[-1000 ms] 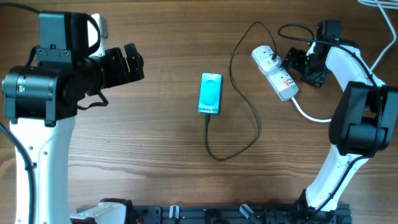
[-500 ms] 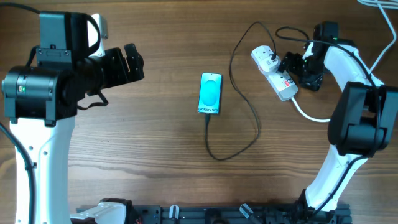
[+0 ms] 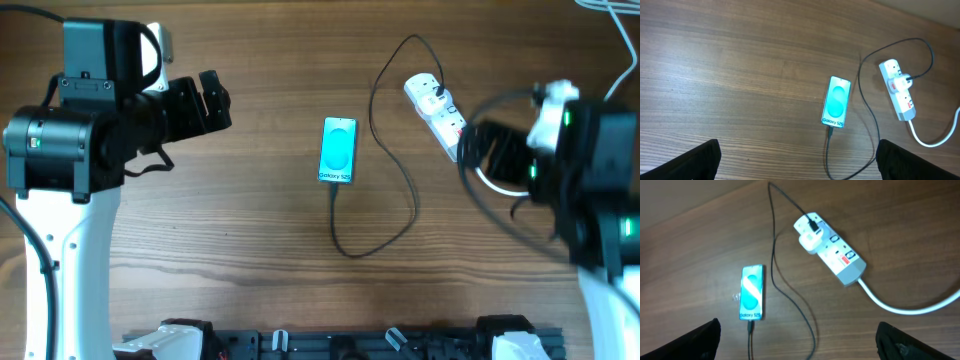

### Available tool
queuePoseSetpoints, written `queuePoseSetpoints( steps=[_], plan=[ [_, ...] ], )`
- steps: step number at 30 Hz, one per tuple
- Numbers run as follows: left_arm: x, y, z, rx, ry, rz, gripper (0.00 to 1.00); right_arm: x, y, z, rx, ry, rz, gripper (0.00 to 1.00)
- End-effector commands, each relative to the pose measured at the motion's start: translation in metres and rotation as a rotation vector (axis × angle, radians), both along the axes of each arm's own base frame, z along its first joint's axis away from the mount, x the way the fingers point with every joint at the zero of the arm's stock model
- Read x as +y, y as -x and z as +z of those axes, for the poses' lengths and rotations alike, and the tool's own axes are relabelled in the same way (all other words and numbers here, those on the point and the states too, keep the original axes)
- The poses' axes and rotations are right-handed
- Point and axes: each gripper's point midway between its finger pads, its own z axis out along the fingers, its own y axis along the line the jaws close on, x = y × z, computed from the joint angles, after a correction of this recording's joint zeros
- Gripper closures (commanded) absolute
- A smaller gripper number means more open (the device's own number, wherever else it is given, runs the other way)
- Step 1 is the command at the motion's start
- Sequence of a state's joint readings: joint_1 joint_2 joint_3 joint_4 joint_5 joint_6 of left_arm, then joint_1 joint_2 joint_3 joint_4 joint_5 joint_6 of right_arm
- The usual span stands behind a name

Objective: Plug charger to phone and switch on socket

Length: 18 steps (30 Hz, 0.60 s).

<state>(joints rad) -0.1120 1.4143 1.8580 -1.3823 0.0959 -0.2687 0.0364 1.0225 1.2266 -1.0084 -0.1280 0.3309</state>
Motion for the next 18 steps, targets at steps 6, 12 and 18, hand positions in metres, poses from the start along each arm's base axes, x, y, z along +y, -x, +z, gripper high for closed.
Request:
queuePoseSetpoints(
  steps=[6,12,18],
  plan=[
    [0.002,0.000,0.002,-0.010,-0.003,0.014,0.00,-0.007,0.071,-0.017,-0.090,0.030,-0.007,0.00],
    [0.002,0.000,0.002,-0.010,-0.004,0.013,0.00,-0.007,0.080,-0.027,-0.034,0.032,-0.006,0.00],
    [0.002,0.000,0.002,-0.010,-0.003,0.014,0.00,-0.007,0.080,-0.027,-0.035,0.033,-0.006,0.00]
  ],
)
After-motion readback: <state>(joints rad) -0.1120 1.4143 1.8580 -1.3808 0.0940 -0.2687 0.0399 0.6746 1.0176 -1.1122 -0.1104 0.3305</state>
